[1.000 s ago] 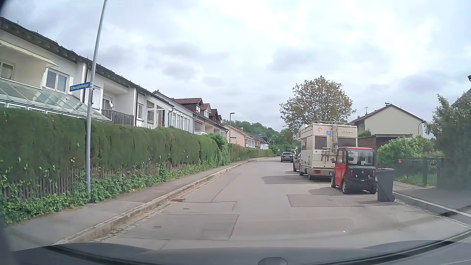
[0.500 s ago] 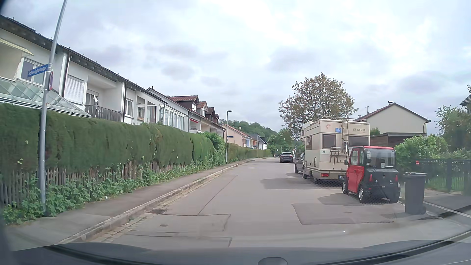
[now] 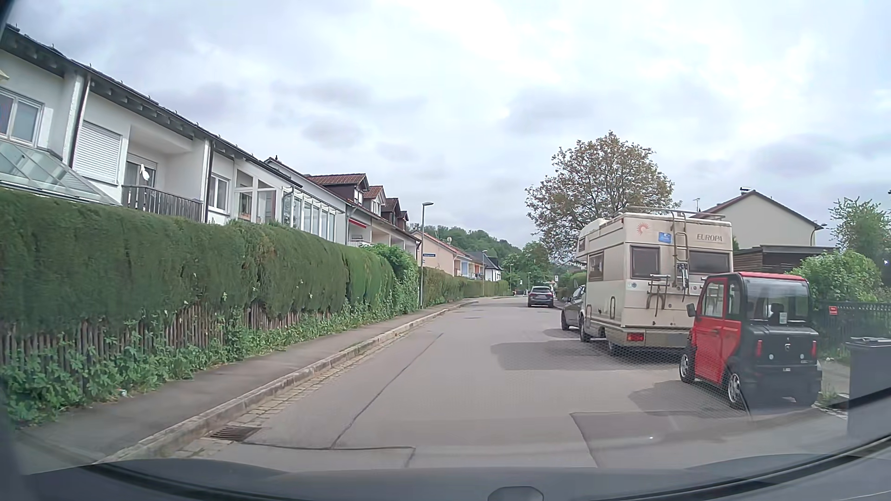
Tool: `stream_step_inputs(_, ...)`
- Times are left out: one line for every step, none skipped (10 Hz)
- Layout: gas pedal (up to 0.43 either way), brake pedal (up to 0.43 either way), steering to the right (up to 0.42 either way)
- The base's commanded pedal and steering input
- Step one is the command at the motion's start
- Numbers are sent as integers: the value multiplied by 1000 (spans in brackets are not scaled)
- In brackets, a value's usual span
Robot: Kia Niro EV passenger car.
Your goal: Follow the waypoints while adhering to traffic rules and regulations
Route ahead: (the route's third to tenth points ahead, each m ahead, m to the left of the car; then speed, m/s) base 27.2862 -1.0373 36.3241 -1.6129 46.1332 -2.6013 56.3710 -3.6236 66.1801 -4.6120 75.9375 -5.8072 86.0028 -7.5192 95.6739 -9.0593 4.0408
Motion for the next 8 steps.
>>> stream_step_inputs(118,0,16)
stream_step_inputs(118,0,14)
stream_step_inputs(118,0,9)
stream_step_inputs(118,0,6)
stream_step_inputs(118,0,6)
stream_step_inputs(118,0,10)
stream_step_inputs(118,0,14)
stream_step_inputs(118,0,16)
